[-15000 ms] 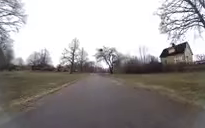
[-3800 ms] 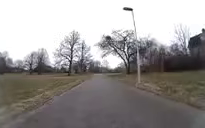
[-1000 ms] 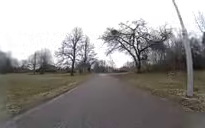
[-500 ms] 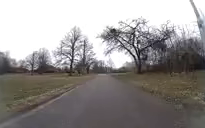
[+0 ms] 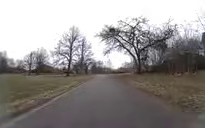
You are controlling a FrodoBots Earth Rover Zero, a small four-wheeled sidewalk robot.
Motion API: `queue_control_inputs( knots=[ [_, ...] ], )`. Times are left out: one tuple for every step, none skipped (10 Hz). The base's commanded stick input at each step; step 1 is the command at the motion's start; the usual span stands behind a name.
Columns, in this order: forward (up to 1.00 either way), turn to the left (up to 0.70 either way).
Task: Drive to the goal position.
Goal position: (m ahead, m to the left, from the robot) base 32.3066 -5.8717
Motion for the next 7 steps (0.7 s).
queue_control_inputs(
  knots=[
    [1.0, 0.0],
    [1.0, 0.0],
    [1.0, 0.0],
    [1.0, 0.0],
    [1.0, 0.01],
    [1.0, 0.04],
    [1.0, 0.4]
  ],
)
